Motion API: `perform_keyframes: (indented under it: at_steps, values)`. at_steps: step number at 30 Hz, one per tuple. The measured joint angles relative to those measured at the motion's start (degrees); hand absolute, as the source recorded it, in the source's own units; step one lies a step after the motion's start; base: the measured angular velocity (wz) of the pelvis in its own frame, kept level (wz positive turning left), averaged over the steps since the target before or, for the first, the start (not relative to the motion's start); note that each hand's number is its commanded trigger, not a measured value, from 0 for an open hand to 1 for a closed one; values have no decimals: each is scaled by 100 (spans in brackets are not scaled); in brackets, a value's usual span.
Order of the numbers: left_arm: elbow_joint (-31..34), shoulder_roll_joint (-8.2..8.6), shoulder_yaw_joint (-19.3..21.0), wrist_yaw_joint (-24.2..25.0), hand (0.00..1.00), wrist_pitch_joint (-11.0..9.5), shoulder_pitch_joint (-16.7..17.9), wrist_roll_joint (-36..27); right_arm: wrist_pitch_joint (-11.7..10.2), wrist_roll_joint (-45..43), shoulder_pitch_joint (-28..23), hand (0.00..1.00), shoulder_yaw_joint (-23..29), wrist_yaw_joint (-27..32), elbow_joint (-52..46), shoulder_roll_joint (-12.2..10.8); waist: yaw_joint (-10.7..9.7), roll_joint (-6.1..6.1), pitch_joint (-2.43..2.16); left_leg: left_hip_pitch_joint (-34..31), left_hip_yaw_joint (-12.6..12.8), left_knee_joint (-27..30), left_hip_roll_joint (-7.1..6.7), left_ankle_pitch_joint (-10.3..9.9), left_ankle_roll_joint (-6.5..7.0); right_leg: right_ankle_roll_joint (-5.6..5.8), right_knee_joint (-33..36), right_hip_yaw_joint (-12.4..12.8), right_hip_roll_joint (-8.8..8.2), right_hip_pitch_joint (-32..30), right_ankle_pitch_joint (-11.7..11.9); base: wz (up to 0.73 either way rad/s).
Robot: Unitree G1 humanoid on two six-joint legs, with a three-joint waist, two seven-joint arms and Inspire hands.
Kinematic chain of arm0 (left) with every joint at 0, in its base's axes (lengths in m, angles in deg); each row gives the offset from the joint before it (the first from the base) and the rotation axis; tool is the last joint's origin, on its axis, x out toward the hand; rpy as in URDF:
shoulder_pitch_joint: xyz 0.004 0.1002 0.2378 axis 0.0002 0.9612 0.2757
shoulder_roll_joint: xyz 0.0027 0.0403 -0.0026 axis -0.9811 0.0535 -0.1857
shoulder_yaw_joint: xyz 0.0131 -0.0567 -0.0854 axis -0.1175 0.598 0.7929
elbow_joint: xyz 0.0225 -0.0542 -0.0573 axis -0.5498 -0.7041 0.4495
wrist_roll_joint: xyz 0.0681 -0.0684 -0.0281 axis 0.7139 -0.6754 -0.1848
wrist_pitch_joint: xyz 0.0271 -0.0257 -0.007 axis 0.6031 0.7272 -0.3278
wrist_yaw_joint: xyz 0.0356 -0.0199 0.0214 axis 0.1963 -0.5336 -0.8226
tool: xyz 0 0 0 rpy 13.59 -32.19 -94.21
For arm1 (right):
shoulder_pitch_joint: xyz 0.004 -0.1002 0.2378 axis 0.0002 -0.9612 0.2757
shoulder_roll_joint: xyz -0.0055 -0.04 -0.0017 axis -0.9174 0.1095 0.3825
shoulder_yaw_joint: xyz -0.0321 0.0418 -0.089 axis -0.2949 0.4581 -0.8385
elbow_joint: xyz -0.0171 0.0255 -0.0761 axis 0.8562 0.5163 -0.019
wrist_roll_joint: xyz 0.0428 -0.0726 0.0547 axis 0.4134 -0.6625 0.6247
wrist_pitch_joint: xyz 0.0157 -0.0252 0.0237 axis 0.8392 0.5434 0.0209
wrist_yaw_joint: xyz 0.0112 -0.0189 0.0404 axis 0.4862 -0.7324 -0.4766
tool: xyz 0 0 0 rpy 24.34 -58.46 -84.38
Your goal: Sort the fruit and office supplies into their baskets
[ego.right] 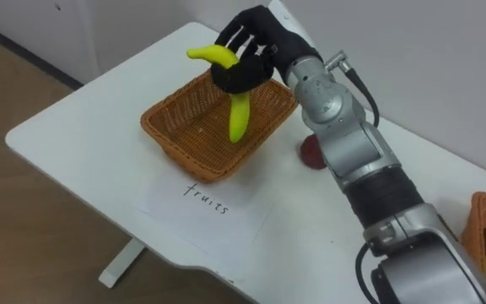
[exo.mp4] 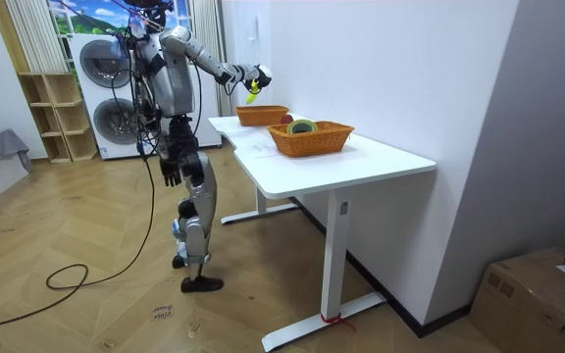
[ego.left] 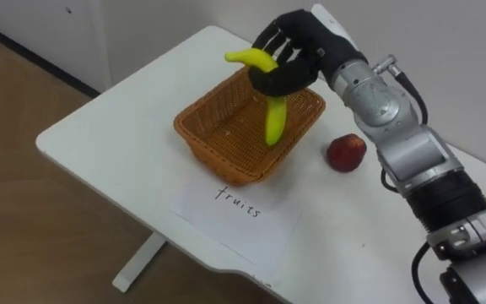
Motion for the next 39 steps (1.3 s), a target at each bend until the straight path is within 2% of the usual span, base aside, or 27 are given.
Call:
perform_keyframes:
  at_steps: [8, 13, 20, 23, 24, 25, 26, 27, 39]
  values:
    - [50, -25, -7, 6, 0, 1, 62, -6, 4, -14, 206, 100, -168, 5, 516, -23, 73, -12, 20, -3, -99, 9, -66, 0, 4, 10, -3, -21, -17, 22, -34, 3]
    - [47, -99, -8, 37, 0, 14, 102, -27, 6, 3, 575, 100, -225, 11, 1108, -66, 117, -101, 68, -3, -148, 18, -67, 0, 4, 10, -10, -32, -12, 25, -44, 3]
    - [-17, -126, -12, 55, 0, 49, 126, -29, 4, -2, 616, 100, -446, 113, 1355, -66, 155, -150, 67, -2, -226, 17, -75, 0, 4, 11, -18, -51, -16, 53, -45, 7]
    - [-177, -155, -11, 111, 0, 52, 47, -8, 3, -2, 616, 100, -452, 137, 1566, -66, 253, -143, 72, -10, -230, 16, -72, 0, 4, 17, -20, -103, -16, 49, -48, 0]
    - [-232, -164, -11, 114, 0, 58, 26, -6, 3, -2, 616, 87, -452, 138, 1613, -66, 262, -142, 72, -16, -237, 16, -72, 0, 4, 17, -20, -109, -15, 46, -49, 0]
    - [-234, -173, -9, 120, 0, 70, 24, -6, 3, -18, 615, 54, -452, 143, 1624, -66, 268, -139, 74, -19, -238, 18, -72, 0, 4, 17, -20, -110, -15, 45, -49, 0]
    - [-234, -179, -9, 123, 0, 71, 22, -6, 2, -26, 615, 36, -452, 143, 1624, -66, 269, -138, 74, -19, -238, 18, -73, 0, 4, 17, -20, -111, -15, 45, -49, 0]
    - [-236, -195, -7, 132, 0, 73, 22, -6, 2, -28, 615, 0, -452, 148, 1624, -66, 274, -136, 74, -20, -238, 18, -73, 0, 4, 17, -20, -111, -15, 45, -49, 0]
    - [-209, -222, 180, 132, 0, 70, 82, 164, -20, -57, 591, 0, -452, 182, 1640, -63, 262, -119, 71, -95, -272, 54, -94, 0, 3, 16, -117, -125, -8, 51, -48, 1]
